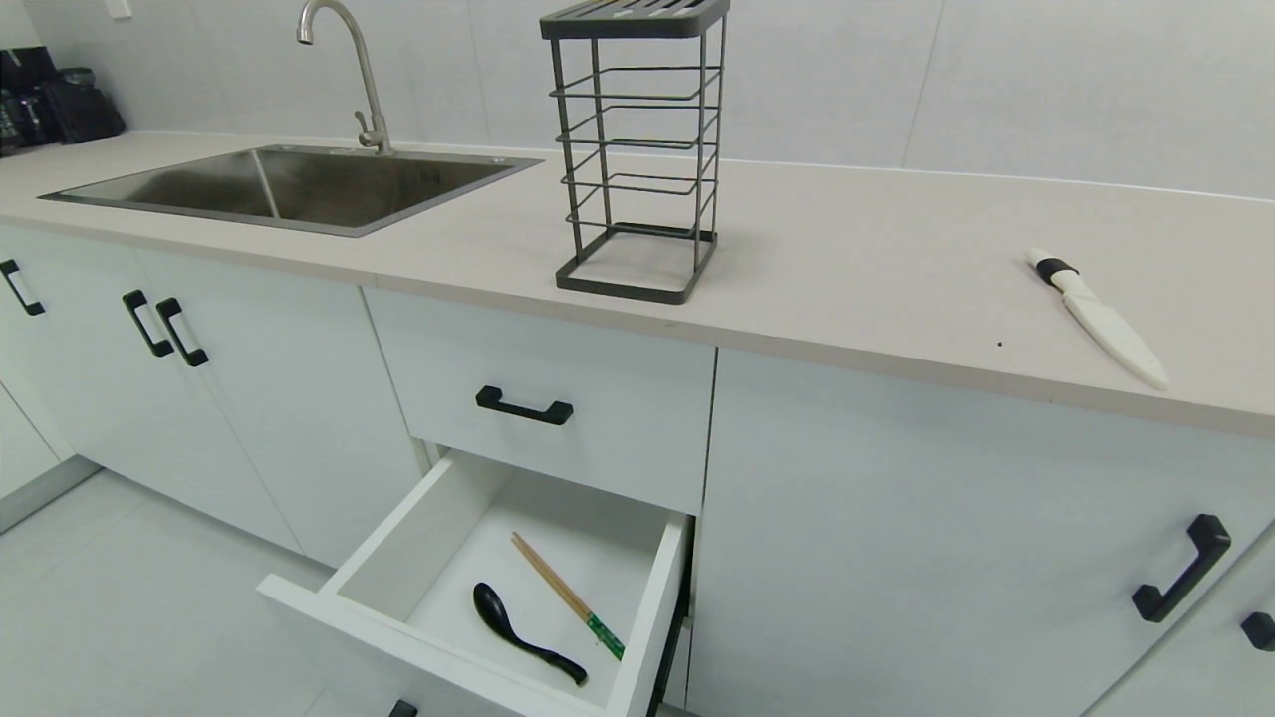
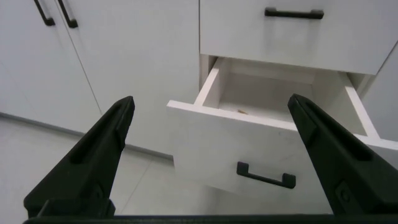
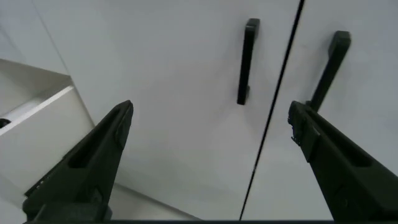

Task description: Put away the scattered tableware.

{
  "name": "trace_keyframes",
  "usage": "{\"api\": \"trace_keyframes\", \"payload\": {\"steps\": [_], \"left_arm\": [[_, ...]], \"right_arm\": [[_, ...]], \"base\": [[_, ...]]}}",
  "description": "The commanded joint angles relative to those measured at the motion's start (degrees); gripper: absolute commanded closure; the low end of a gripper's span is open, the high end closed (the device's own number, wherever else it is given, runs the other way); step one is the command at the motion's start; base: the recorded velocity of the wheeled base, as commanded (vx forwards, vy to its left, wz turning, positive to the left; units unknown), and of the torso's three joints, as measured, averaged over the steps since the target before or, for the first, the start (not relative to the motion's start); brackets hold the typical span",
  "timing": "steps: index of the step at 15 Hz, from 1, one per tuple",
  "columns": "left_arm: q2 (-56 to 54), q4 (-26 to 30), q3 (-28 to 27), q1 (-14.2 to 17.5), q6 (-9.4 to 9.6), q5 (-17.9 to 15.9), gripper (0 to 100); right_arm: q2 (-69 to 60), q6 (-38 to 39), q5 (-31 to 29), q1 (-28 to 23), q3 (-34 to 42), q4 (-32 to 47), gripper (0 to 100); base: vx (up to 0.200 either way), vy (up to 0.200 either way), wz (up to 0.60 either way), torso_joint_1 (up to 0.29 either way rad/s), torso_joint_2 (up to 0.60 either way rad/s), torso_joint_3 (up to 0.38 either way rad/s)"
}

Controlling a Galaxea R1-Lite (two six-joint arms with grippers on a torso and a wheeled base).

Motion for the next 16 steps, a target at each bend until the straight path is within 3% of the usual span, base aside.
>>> {"api": "trace_keyframes", "payload": {"steps": [1, 2, 4, 5, 6, 7, 10, 11, 14, 16], "left_arm": [[0.9, -11.7, -6.7, 0.1, -0.16, -0.3, 0], [2.5, -10.0, -9.9, 0.1, 0.19, -1.0, 0], [2.2, -1.1, -10.7, -0.2, -0.60, -4.5, 0], [2.9, 7.9, -11.0, -1.0, -5.00, -7.7, 0], [4.3, 11.1, -10.7, -1.7, -7.19, -9.8, 0], [8.1, 13.2, -9.2, -2.4, -7.90, -13.0, 0], [15.2, 12.5, -6.3, -2.9, -7.72, -15.5, 0], [22.2, 10.0, -5.7, -3.4, -7.72, -17.3, 0], [31.8, 7.1, -6.3, -3.9, -7.28, -17.7, 0], [41.9, 5.7, -7.0, -8.3, -3.06, -17.4, 0]], "right_arm": [[-0.7, 0.4, -1.9, -0.6, -0.1, 0.3, 0], [-0.7, 0.7, -2.7, -0.7, 0.0, 0.2, 0], [-0.7, 0.8, -2.9, -0.7, -0.1, 0.2, 0], [-0.7, 0.8, -3.0, -0.7, 0.0, 0.2, 0], [-0.7, 0.5, -2.9, -0.7, 0.0, 0.2, 0], [-0.7, 0.3, -2.9, -0.7, 0.0, 0.2, 0], [-0.7, 0.3, -2.8, -0.6, -0.1, 0.2, 0], [-0.7, 0.4, -0.9, -0.6, -0.1, 0.4, 0], [-0.7, 0.3, -0.8, -0.6, -0.1, 0.3, 0], [-0.7, 0.3, -0.9, -0.6, -0.1, 0.3, 0]], "base": [[0.000, 0.000, 0.00, 0.000, 0.00, 0.000], [0.000, 0.000, 0.00, 0.000, 0.00, 0.000], [0.000, 0.000, 0.00, 0.000, 0.00, 0.000], [0.000, 0.000, 0.00, 0.000, 0.00, 0.000], [0.000, 0.000, 0.00, 0.000, 0.00, 0.000], [0.000, 0.000, 0.00, 0.000, 0.00, 0.000], [0.000, 0.000, 0.00, 0.000, 0.00, 0.000], [0.000, 0.000, 0.00, 0.000, 0.00, 0.000], [0.000, 0.000, 0.00, 0.000, 0.00, 0.000], [0.000, 0.000, 0.00, 0.000, 0.00, 0.000]]}}
